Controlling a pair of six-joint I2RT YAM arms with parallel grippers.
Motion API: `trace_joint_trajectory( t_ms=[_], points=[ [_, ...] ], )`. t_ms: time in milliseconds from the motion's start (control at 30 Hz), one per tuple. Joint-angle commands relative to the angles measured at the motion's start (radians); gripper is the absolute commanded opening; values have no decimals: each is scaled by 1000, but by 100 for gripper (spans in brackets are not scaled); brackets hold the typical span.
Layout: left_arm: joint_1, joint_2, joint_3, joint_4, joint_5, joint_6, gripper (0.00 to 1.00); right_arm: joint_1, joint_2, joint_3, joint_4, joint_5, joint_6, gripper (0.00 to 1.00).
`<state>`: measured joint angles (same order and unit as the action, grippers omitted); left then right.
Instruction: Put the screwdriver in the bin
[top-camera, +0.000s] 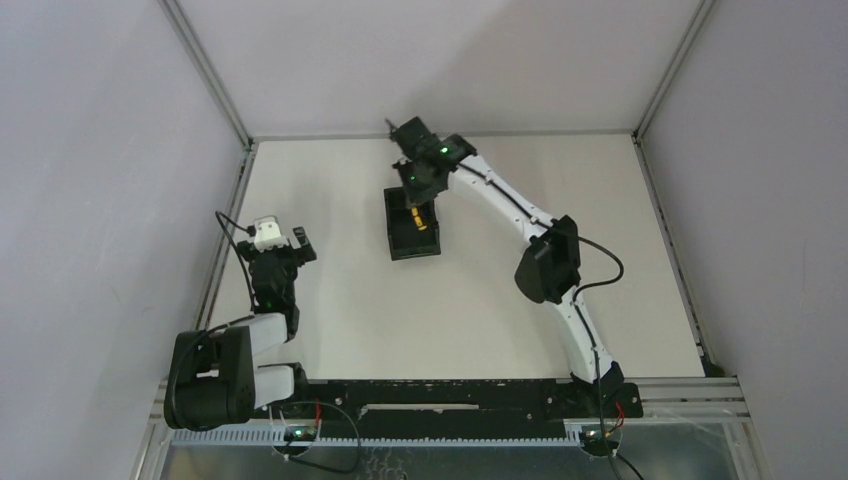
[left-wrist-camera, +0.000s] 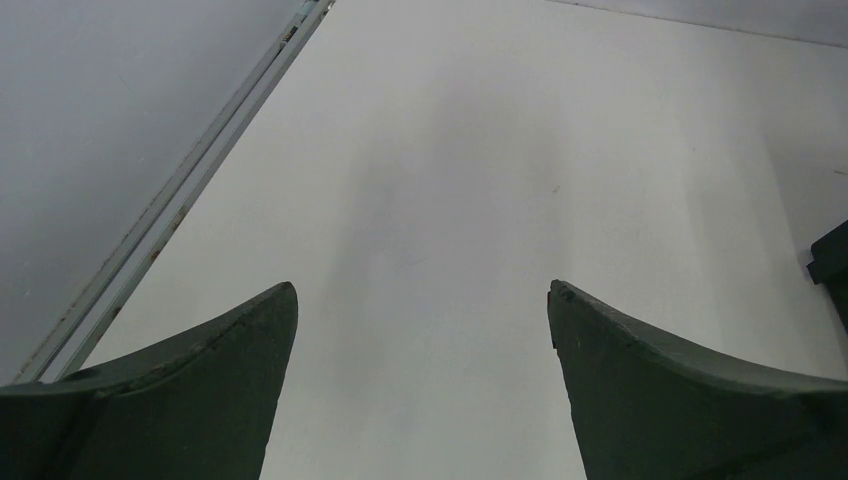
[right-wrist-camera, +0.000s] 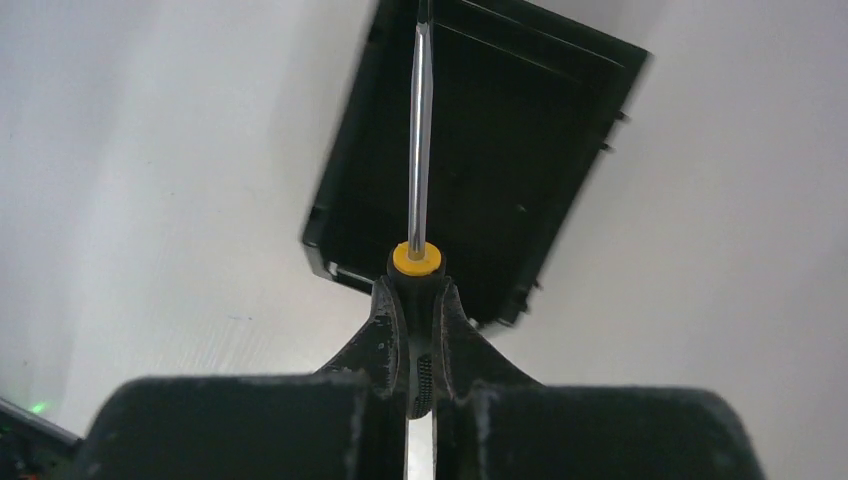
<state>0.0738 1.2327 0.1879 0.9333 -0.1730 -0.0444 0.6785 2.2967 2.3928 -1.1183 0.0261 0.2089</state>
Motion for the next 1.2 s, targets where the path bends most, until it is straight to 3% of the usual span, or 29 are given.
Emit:
trace_joint_trajectory(
  t_ms=[0,233,567,600,700,733,1100,1167],
  points=[
    [-9,0,42,35,-4,15,100,55,-33,-46,199,97,-116,0],
    [-8,-2,43,35,-5,16,100,92,66,-48,235,233,-184,0],
    [-8,-1,42,35,-4,15,100,120,122,-131,261,212,-197,0],
    [-7,-1,43,35,-4,16,100,122,124,-131,261,216,-194,7],
    [-8,-2,42,35,-4,15,100,124,119,-132,262,229,-172,40],
    [-8,0,43,35,-4,15,100,125,112,-132,264,238,-163,44],
    [-8,0,42,35,-4,15,100,135,-153,-224,361,275,-121,48],
    [-8,-1,43,35,-4,15,100,135,-224,-260,374,266,-130,61]
  ],
)
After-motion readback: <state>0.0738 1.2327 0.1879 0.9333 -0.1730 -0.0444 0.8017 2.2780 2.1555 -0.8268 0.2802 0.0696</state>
